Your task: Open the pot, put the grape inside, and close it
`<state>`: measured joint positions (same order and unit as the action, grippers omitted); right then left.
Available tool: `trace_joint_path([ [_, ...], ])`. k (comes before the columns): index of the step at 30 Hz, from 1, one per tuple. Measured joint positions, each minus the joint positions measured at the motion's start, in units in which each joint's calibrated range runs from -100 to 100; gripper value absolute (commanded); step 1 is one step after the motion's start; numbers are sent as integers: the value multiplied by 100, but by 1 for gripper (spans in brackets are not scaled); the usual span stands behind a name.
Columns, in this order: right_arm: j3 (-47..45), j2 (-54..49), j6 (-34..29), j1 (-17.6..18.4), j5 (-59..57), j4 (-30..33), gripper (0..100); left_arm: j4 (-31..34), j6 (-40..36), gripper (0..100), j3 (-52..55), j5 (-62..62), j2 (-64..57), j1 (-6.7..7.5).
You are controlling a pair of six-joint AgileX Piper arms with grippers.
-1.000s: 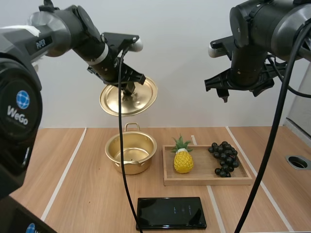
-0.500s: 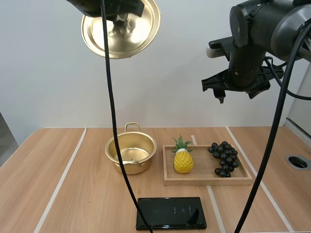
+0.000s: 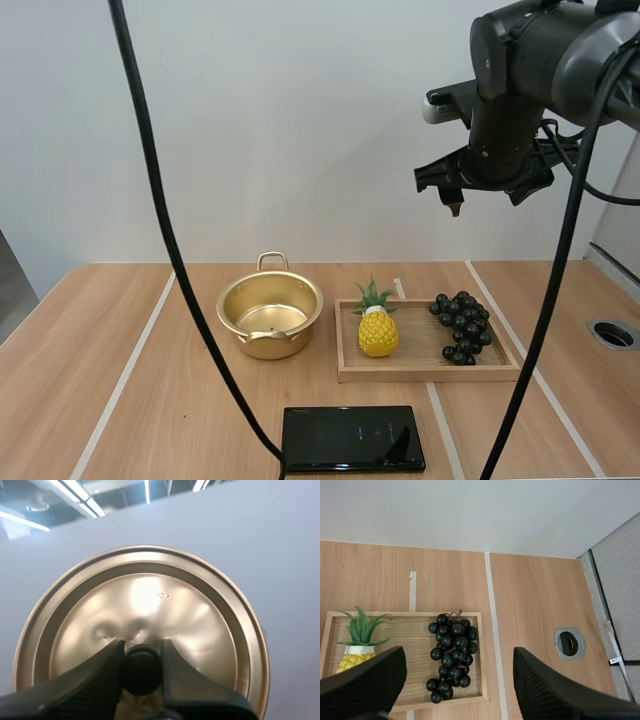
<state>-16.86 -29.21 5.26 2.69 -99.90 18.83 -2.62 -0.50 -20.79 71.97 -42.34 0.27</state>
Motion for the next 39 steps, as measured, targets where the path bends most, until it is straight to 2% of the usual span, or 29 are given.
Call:
trace_joint_path([
  [7, -678, 314, 8, 0, 184, 0, 100, 37, -28, 0, -1276, -88, -16, 0],
  [13, -1479, 505, -98, 0, 880, 41, 100, 51, -28, 0, -2172, 247, -62, 0],
  [20, -1866, 833, -327, 0, 1542, 303, 100, 74, -28, 0, -2996, 339, -79, 0],
  [26, -1883, 1021, -414, 0, 2041, 417, 100, 74, -28, 0, -3388, 515, -89, 0],
  [32, -1883, 1228, -761, -19, 2484, 693, 100, 74, -51, 0, -3536, 668, -89, 0],
  [39, -1883, 1580, -961, -400, 3315, 642, 100, 74, -66, 0, -3548, 686, -93, 0],
])
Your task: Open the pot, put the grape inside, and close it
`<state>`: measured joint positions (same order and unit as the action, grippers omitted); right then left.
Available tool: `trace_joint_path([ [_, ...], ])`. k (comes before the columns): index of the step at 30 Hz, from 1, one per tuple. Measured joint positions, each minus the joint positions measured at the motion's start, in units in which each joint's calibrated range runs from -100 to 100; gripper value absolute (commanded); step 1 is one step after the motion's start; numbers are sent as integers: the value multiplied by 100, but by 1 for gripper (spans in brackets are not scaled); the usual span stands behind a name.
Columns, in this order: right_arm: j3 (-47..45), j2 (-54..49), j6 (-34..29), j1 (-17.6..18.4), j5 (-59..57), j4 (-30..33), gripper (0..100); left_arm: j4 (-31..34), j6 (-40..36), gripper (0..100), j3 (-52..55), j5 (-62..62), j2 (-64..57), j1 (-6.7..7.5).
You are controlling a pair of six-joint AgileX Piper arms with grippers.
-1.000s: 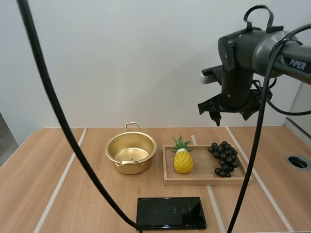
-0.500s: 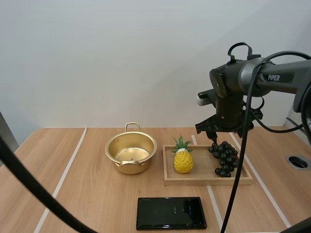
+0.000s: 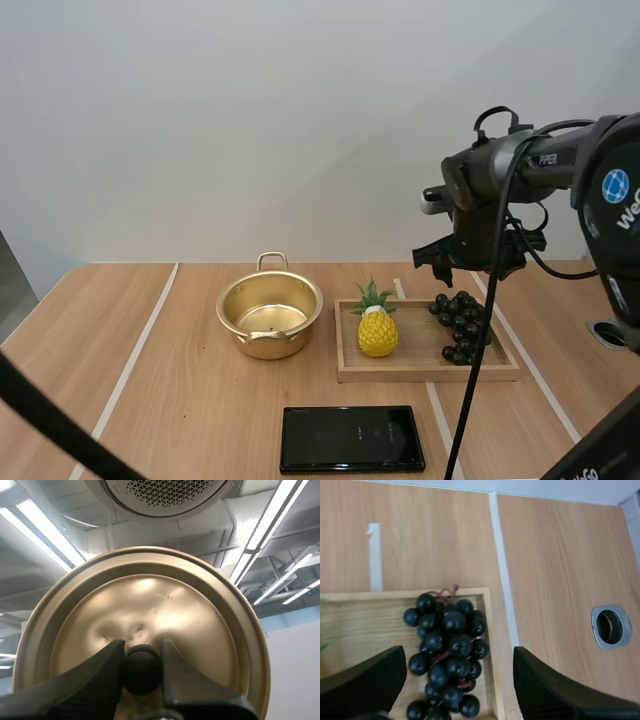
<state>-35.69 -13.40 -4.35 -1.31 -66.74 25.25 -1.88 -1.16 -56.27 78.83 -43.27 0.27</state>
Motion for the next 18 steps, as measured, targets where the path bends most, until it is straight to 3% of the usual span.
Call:
trace_joint_path([
  [5, 0, 309, 2, -200, 246, -107, 100, 0, 0, 0, 0, 20, 0, 0],
  [18, 0, 903, 319, -206, 537, -647, 100, -10, 0, 0, 0, 53, 0, 0],
])
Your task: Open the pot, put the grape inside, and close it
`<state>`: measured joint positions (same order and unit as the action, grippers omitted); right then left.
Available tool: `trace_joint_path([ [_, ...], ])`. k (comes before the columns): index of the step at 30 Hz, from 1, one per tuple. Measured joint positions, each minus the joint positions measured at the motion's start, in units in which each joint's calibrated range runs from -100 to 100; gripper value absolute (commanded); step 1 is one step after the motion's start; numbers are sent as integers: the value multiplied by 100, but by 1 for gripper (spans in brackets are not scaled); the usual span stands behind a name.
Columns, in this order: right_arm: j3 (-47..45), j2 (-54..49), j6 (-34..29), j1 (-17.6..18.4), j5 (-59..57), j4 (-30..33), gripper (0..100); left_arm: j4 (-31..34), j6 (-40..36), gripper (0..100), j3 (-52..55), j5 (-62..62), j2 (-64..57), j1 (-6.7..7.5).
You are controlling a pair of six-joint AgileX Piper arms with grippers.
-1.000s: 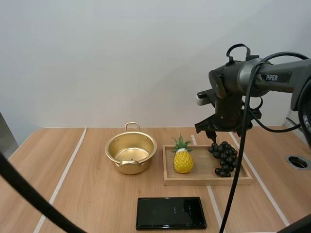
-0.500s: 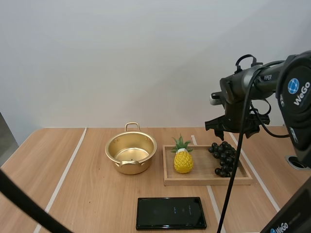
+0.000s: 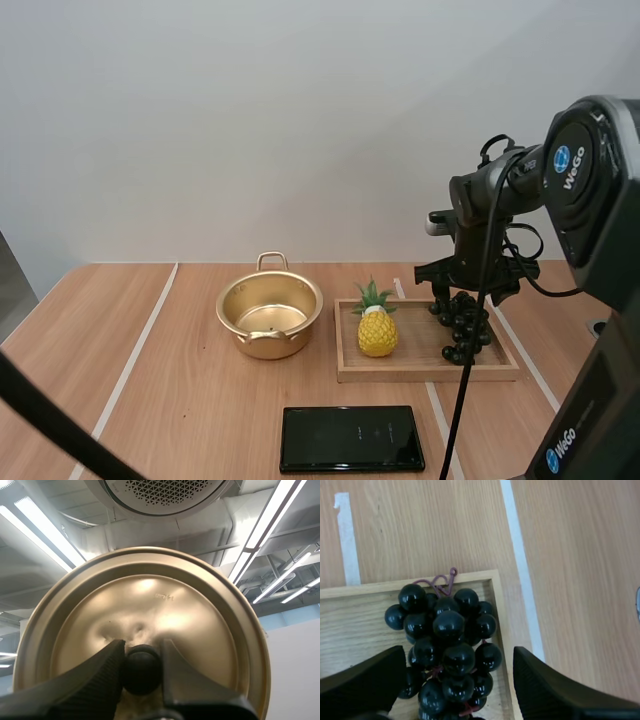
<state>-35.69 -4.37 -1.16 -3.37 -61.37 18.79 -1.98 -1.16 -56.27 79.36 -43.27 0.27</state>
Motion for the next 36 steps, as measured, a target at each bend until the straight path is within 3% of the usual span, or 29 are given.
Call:
trace_joint_path([
  [15, 0, 616, 33, 0, 279, -18, 100, -22, 0, 0, 0, 279, 0, 0],
  [17, 0, 616, 182, 0, 299, -68, 54, -22, 0, 0, 0, 327, 0, 0],
  [18, 0, 616, 240, 0, 312, -109, 18, -22, 0, 0, 0, 343, 0, 0],
  [19, 0, 616, 282, 0, 295, -161, 0, -22, 0, 0, 0, 362, 0, 0],
  [25, 12, 604, 301, 0, 156, -385, 0, -22, 0, 0, 0, 395, 0, 0],
  [36, 12, 92, 283, 0, -167, -189, 0, -31, 0, 0, 0, 395, 0, 0],
])
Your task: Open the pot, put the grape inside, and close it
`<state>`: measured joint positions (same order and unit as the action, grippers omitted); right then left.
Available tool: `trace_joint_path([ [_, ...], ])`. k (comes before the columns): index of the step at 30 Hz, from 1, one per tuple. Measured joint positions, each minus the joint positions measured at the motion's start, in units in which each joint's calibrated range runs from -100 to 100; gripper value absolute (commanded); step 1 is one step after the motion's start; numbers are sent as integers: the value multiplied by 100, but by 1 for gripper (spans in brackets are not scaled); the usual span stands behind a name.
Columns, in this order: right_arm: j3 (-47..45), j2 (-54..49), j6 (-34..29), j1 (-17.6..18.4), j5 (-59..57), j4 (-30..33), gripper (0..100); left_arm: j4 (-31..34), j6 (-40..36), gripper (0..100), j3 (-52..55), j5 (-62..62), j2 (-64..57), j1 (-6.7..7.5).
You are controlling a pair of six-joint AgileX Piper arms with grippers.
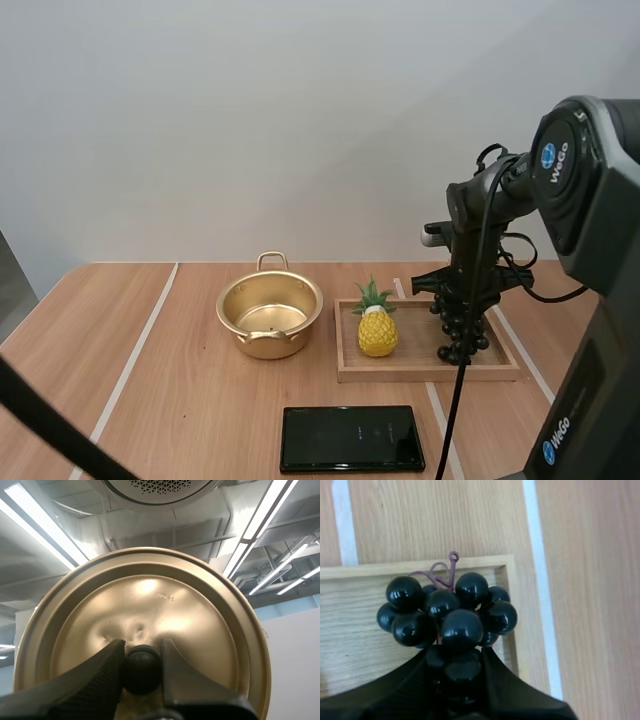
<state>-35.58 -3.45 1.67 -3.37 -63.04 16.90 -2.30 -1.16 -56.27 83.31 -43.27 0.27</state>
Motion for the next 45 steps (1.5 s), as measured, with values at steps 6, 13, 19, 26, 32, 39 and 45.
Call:
trace_joint_path([
  [6, 145, -749, 0, 0, -122, 64, 0, 0, 0, 0, 0, 0, 0, 0],
  [13, 475, -1683, 93, 0, -154, 167, 0, -50, 0, 0, 0, 0, 0, 0],
  [19, 846, -2301, 264, 0, -216, 178, 0, -254, 0, 0, 0, 134, 0, 0],
  [26, 1229, -2779, 292, 0, -275, 178, 0, -346, 0, 0, 0, 206, 0, 0],
  [32, 1640, -2928, 421, 0, -344, 167, 0, -346, 0, 0, 0, 206, 0, 0],
  [39, 2308, -2928, 710, 8, -344, 101, 0, -346, 0, 0, 0, 227, 0, 0],
  [45, 2799, -2936, 1728, 71, -452, -939, 0, -346, 85, 0, 0, 246, 0, 0],
])
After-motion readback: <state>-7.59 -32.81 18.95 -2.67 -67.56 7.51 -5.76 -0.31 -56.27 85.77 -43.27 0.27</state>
